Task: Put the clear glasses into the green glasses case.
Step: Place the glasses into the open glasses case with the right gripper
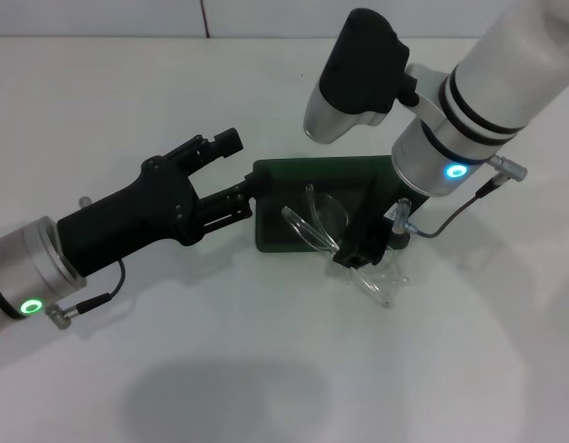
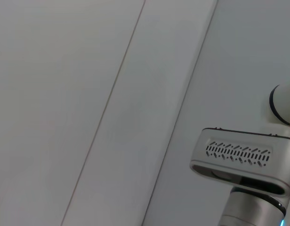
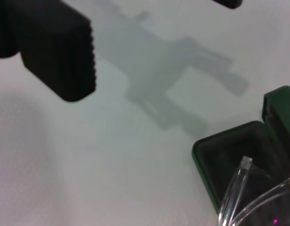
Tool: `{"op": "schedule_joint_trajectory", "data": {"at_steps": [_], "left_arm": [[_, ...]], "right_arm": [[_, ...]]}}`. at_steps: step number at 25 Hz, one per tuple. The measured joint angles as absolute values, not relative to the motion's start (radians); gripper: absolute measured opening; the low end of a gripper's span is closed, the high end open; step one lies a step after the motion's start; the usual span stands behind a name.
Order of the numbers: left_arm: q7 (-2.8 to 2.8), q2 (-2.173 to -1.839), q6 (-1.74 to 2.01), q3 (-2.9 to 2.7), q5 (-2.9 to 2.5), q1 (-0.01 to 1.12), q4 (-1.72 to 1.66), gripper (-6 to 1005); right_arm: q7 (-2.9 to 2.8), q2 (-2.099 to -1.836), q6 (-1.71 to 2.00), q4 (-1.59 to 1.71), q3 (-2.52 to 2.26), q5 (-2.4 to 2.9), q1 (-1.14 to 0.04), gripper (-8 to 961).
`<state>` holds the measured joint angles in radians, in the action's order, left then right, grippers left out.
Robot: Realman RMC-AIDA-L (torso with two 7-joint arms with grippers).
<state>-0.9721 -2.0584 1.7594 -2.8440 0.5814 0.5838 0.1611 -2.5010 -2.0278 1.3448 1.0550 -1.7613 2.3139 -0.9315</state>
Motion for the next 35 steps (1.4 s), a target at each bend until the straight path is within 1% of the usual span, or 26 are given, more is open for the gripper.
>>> {"op": "schedule_joint_trajectory", "data": {"at_steps": [21, 27, 32, 35], "left_arm": [[-0.971, -2.058, 1.757, -2.844, 0.584, 0.590, 0.161, 841], [-0.964, -2.059, 1.756, -2.844, 0.587, 0.589, 0.161, 841], [-0.963, -2.060, 1.756, -2.844, 0.588, 0.588, 0.161, 841], [-0.963, -2.060, 1.756, -2.840, 0.589, 0.585, 0.161, 842]], "right_arm": [[-2.506, -2.028, 1.293, 1.049, -1.845, 2.300, -0.935, 262], [-2.501, -2.028, 1.290, 1.048, -1.851, 2.309, -0.935, 196], [-2.487, -2.022, 1.289, 1.066, -1.832, 2.315, -0.931, 87], [-2.472, -2.020, 1.296, 1.073, -1.808, 2.343, -0.935, 91]]}}
